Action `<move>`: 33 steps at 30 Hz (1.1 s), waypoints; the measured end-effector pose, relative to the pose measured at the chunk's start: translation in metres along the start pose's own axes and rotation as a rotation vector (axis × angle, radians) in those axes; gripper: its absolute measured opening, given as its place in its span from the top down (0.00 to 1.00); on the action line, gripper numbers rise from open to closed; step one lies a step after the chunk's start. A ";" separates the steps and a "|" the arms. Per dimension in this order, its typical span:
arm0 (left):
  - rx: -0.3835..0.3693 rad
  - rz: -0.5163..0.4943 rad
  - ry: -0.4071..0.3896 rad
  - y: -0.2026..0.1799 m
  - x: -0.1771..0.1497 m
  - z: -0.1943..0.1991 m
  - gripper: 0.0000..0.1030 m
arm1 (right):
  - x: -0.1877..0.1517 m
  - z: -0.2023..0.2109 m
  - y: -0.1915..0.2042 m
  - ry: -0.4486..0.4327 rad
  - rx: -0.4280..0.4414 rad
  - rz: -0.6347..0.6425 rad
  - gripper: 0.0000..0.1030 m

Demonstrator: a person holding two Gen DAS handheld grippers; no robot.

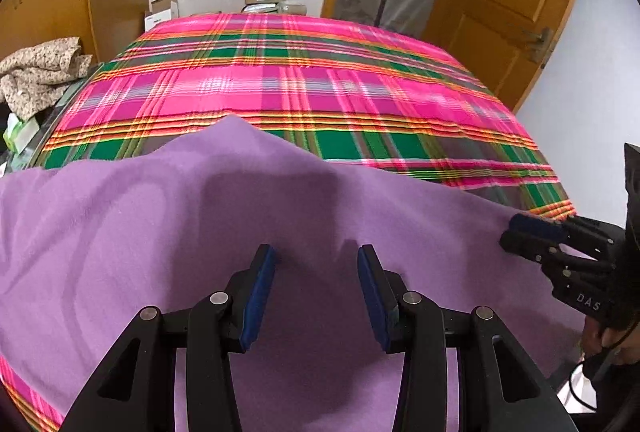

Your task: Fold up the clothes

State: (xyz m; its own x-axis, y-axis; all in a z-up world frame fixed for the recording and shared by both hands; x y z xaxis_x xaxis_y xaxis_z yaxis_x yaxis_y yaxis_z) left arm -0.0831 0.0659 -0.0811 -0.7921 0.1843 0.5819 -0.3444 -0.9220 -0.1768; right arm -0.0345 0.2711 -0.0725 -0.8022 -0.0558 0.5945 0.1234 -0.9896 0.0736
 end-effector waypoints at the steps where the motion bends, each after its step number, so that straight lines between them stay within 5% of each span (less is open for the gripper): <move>1: 0.003 0.001 0.006 0.002 0.000 -0.003 0.57 | 0.000 -0.002 0.001 0.006 0.003 0.004 0.81; 33: 0.056 0.016 0.005 0.022 0.035 -0.031 0.57 | 0.024 -0.030 0.004 0.030 0.031 0.048 0.83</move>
State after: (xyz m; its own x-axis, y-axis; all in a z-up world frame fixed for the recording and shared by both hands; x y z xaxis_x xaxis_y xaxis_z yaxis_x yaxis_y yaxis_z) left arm -0.1341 0.0628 -0.0891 -0.7997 0.1707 0.5756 -0.3031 -0.9424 -0.1416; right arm -0.0705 0.2622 -0.0821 -0.8117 -0.1079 0.5741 0.1805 -0.9810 0.0708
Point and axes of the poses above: each gripper's, at about its wrist camera, not at the fingertips, and z roughly against the way its jaws point, y to its left, x to its top, the point moved 6 cm from there along -z, roughly the way its jaws point, and after that the axes turned 1 degree about y, right-handed, at the moved point
